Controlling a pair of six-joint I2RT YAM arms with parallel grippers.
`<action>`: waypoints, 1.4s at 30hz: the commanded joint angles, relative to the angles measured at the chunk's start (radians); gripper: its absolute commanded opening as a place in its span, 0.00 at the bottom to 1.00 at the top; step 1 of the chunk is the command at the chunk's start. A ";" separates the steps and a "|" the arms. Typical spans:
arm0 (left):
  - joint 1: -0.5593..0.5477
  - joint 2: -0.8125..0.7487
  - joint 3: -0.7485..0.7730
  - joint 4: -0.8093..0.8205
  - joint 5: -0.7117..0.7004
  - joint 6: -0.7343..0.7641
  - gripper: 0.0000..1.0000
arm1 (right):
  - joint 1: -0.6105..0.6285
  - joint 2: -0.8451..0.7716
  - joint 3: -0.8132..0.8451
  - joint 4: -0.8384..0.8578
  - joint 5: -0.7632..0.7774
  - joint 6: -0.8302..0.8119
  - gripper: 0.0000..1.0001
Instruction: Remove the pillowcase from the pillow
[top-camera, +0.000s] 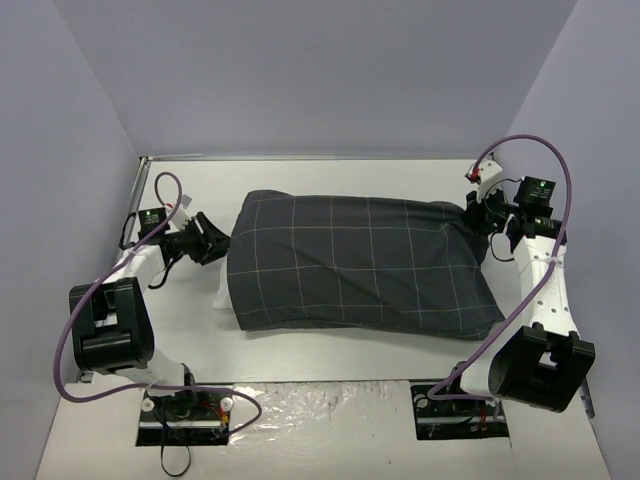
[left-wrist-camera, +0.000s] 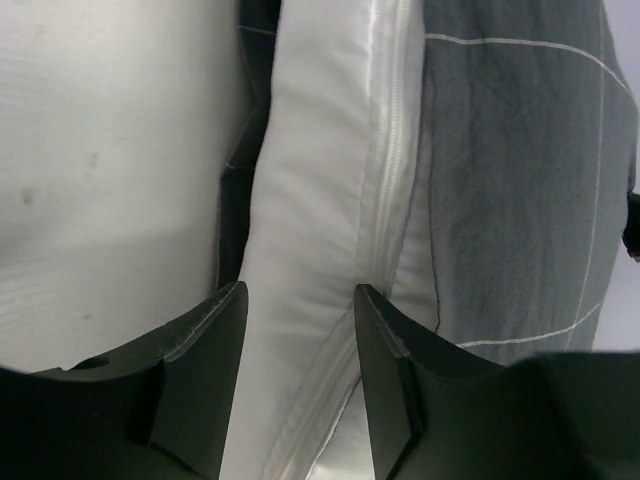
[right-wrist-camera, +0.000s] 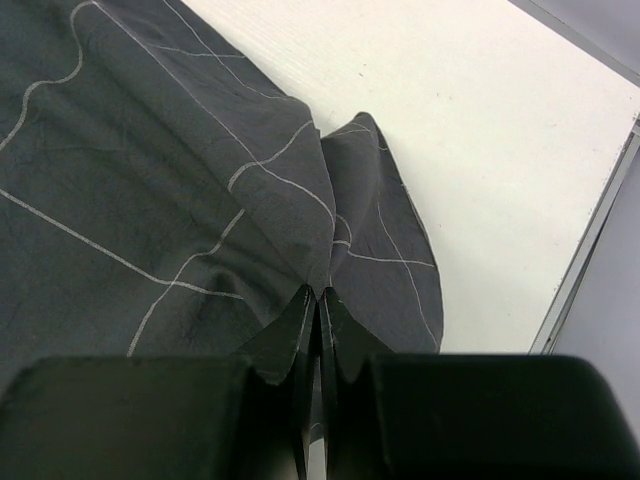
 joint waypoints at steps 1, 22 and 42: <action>-0.021 -0.013 0.014 0.069 0.093 -0.013 0.46 | -0.006 0.007 0.005 0.017 -0.022 0.005 0.00; -0.006 -0.056 0.022 0.152 0.111 -0.069 0.50 | -0.006 0.004 -0.004 0.015 -0.033 0.008 0.00; -0.075 0.032 -0.007 0.263 0.182 -0.146 0.56 | -0.008 0.004 0.000 0.017 -0.053 0.017 0.00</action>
